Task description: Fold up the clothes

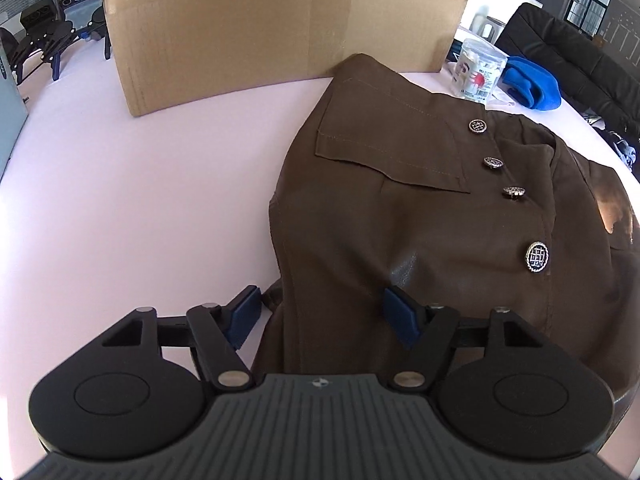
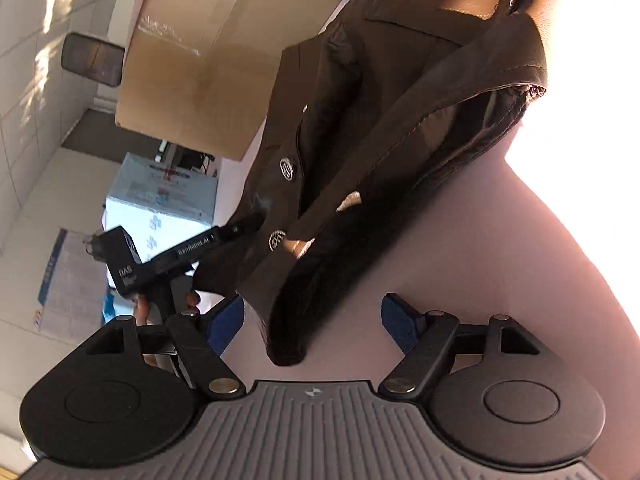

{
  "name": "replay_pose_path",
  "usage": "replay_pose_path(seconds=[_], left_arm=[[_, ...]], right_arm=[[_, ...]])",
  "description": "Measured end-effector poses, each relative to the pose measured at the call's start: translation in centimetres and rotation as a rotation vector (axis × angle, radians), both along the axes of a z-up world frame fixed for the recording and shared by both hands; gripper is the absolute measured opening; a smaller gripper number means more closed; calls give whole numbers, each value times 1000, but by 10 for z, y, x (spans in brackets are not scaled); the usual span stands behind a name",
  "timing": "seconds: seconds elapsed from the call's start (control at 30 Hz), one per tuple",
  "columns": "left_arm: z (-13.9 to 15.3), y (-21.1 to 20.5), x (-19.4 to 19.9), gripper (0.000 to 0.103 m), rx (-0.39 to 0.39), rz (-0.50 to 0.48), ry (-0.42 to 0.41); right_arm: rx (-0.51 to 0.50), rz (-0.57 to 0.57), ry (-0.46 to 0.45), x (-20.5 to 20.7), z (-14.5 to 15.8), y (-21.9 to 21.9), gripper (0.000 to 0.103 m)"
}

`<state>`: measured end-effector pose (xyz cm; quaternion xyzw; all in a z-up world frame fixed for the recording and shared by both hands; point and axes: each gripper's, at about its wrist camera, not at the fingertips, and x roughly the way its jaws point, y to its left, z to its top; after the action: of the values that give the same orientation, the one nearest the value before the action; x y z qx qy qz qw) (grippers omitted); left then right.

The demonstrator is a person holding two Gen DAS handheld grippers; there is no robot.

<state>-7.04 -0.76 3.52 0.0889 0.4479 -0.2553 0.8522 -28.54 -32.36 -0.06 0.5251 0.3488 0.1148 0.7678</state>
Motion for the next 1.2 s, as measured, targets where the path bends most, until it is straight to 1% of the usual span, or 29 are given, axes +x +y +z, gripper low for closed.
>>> replay_pose_path(seconds=[0.03, 0.07, 0.1, 0.13, 0.17, 0.2, 0.23, 0.27, 0.33, 0.4, 0.5, 0.57, 0.67, 0.77, 0.83, 0.97, 1.03, 1.1, 1.2], left_arm=[[0, -2, 0, 45, 11, -1, -5], [0, -3, 1, 40, 13, -3, -6], [1, -4, 1, 33, 6, 1, -2], [2, -3, 1, 30, -3, 14, 4], [4, -2, 2, 28, -10, 29, 10], [5, 0, 2, 24, -19, 46, 11], [8, 2, 2, 22, -35, 64, 9], [10, 6, 1, 22, -52, 83, 3], [15, 12, -2, 20, -85, 106, -9], [17, 18, -6, 20, -105, 108, -14], [18, 30, -13, 20, -85, 133, -22], [18, 44, -16, 20, -92, 156, -24], [17, 72, -20, 20, -116, 219, -17], [17, 112, -32, 20, -129, 297, -23], [18, 141, -46, 20, -118, 350, -48], [18, 196, -75, 20, -101, 486, -58], [18, 214, -89, 21, -70, 531, -69], [17, 217, -100, 21, -31, 530, -76], [18, 206, -115, 21, 10, 473, -77]], right_arm=[[18, -42, -8, 2, -2, 0, 75], [30, -75, -12, 5, -3, 0, 74], [41, -107, -16, 7, -5, 1, 71], [40, -130, -22, 9, -5, 2, 69], [30, -147, -28, 11, -5, 4, 55], [22, -153, -29, 14, -7, 5, 26], [14, -154, -26, 19, -10, 6, 11], [10, -145, -27, 23, -13, 6, 4], [-7, -122, -30, 32, -17, 6, 3], [-31, -109, -28, 37, -16, 7, 3], [-93, -79, -64, 42, -3, 15, 3], [-136, -48, -89, 50, 8, 23, 3], [-197, 25, -100, 67, 18, 42, 3], [-246, 140, -113, 88, 27, 72, 3], [-270, 223, -124, 102, 32, 94, 3], [-253, 394, -117, 122, 32, 134, 3], [-264, 460, -116, 130, 31, 149, 2], [-288, 480, -127, 136, 32, 156, 2], [-300, 445, -136, 142, 35, 146, 2]])
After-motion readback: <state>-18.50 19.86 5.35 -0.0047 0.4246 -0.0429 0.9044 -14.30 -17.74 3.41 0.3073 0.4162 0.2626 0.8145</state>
